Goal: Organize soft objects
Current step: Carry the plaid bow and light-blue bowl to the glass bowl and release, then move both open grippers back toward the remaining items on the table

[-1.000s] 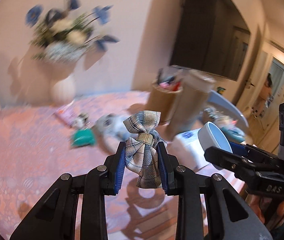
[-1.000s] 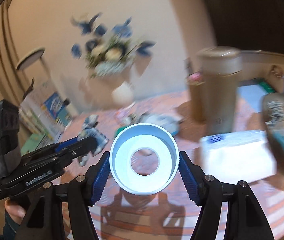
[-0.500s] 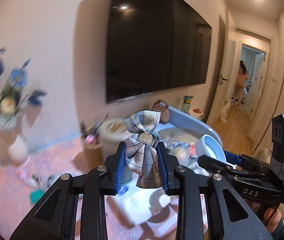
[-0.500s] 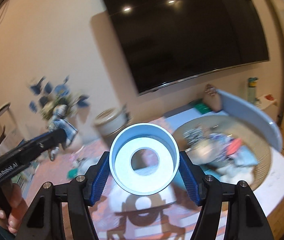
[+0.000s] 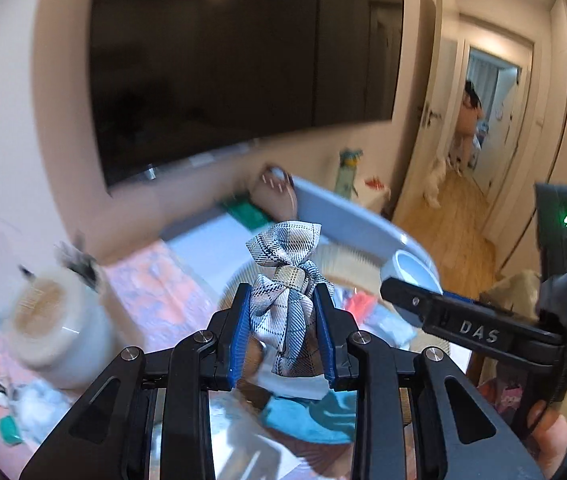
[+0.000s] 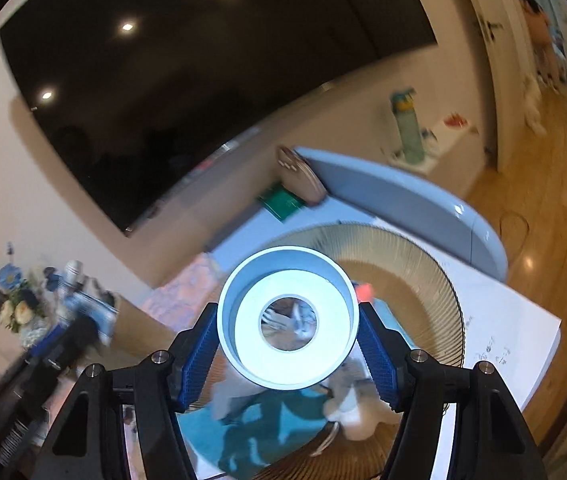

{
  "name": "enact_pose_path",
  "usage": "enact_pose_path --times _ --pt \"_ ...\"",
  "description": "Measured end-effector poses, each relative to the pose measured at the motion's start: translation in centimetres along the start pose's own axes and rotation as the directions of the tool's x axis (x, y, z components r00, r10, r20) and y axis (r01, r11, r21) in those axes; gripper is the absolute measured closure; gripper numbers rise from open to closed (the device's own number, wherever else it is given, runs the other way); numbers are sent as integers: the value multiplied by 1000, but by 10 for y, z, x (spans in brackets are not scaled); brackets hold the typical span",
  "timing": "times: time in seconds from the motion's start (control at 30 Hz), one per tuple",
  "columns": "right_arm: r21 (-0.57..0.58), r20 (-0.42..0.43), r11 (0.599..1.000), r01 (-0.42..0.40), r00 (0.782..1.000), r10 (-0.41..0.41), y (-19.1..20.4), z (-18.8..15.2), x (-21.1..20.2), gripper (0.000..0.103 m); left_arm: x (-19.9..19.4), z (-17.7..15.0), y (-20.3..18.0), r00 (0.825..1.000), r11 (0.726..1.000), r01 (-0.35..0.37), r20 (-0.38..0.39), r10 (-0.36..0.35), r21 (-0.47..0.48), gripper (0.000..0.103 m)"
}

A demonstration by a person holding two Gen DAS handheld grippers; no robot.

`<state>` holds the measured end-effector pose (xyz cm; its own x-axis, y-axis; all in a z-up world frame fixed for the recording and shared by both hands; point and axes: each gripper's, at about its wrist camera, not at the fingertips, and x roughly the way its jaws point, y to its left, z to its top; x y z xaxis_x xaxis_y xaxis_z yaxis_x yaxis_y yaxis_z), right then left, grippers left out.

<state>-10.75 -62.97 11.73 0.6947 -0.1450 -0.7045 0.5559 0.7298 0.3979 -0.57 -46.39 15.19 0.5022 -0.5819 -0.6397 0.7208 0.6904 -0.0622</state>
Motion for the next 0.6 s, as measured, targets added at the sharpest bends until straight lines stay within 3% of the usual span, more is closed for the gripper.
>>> enact_pose_path --times 0.17,0.27,0.33,0.37,0.6 --pt "7 -42 999 42 998 -42 -8 -8 16 36 40 -19 -5 996 1000 9 -84 -8 10 71" --pt "34 -90 999 27 996 -24 -16 -11 23 35 46 -27 -11 994 999 36 -108 -33 30 56" --pt "52 -90 999 18 996 -13 -22 -14 22 35 43 -31 -17 992 998 48 -115 -42 51 26" --pt "56 -81 998 15 997 -10 -23 -15 18 34 40 -31 -20 994 997 52 -102 -46 59 22" --pt "64 -25 998 -3 1000 5 -21 -19 -18 34 -6 -34 -30 997 990 77 -40 -73 115 20"
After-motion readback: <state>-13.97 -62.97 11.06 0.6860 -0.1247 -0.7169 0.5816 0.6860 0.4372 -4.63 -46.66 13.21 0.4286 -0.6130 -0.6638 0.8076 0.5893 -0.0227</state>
